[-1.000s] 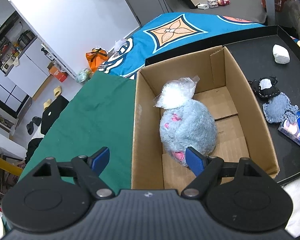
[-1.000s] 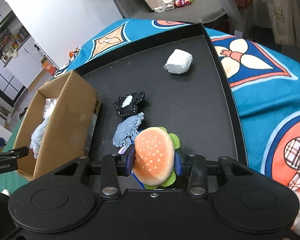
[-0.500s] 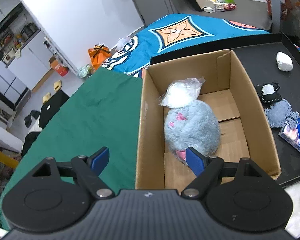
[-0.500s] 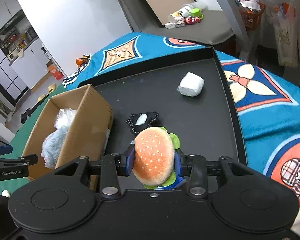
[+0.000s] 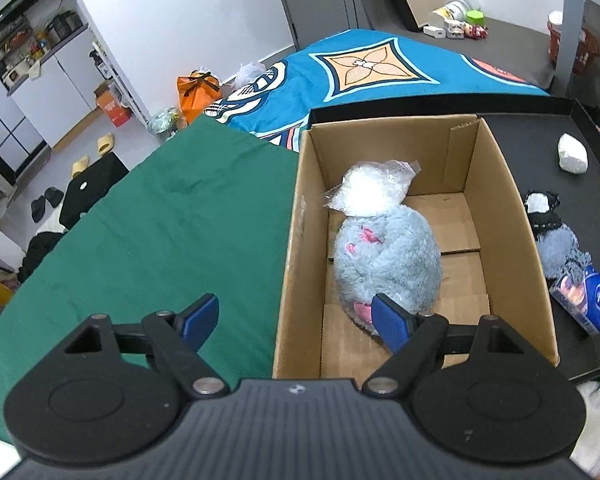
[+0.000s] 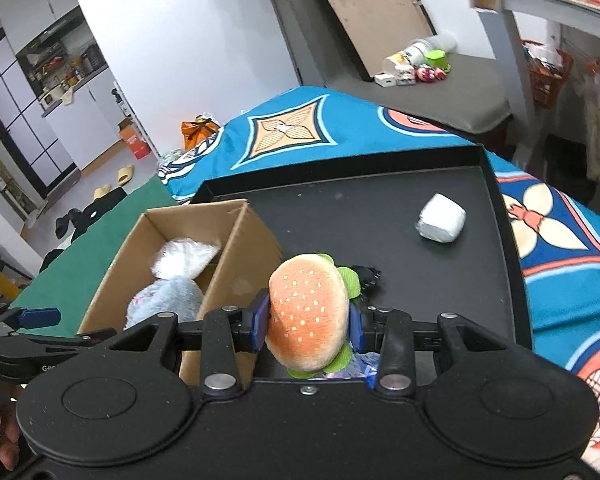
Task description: Organize soft objects
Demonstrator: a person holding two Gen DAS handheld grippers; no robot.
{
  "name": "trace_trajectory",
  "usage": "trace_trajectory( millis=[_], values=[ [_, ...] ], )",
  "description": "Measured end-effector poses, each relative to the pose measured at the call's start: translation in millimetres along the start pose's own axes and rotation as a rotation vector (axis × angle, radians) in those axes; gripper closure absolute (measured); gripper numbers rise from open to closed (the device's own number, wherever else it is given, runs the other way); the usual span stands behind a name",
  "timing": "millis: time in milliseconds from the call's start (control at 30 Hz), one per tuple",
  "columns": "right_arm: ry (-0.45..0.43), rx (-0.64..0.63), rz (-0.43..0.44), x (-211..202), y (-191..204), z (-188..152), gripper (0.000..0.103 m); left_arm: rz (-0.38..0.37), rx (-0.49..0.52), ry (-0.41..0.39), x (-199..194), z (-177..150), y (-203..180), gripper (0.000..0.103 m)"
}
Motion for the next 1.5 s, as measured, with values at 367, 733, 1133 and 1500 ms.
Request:
trace_trajectory(
  millis=[367,733,1133,1500],
  values=[
    [-0.001,-0.085,0.007,10,28,9,0.065,-0.045,-0.048,0.015,5,-1,7,0.021],
    [-0.02,-0.181,0.004,20,54,25,0.065,-0.081,-0.093,0.031,10,-2,14,0.022],
    [-0.024,-0.276,0.022,33,85,41,0.064,-0.111,-0.133,0.092,23,-5,19,0.055],
    [-0.043,-0.321,0.03,40,104,59,0.06,-0.132,-0.15,0.12,29,-9,21,0.091]
  ],
)
Point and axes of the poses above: each gripper's, at about its wrist camera, not at the fingertips, and x roughly the way its jaws point, y to its left, z to its top, the point moved 5 cm from there along x, roughly the way its jaws point, and after that the axes turned 7 degrees about z, right-handed, at the moved point
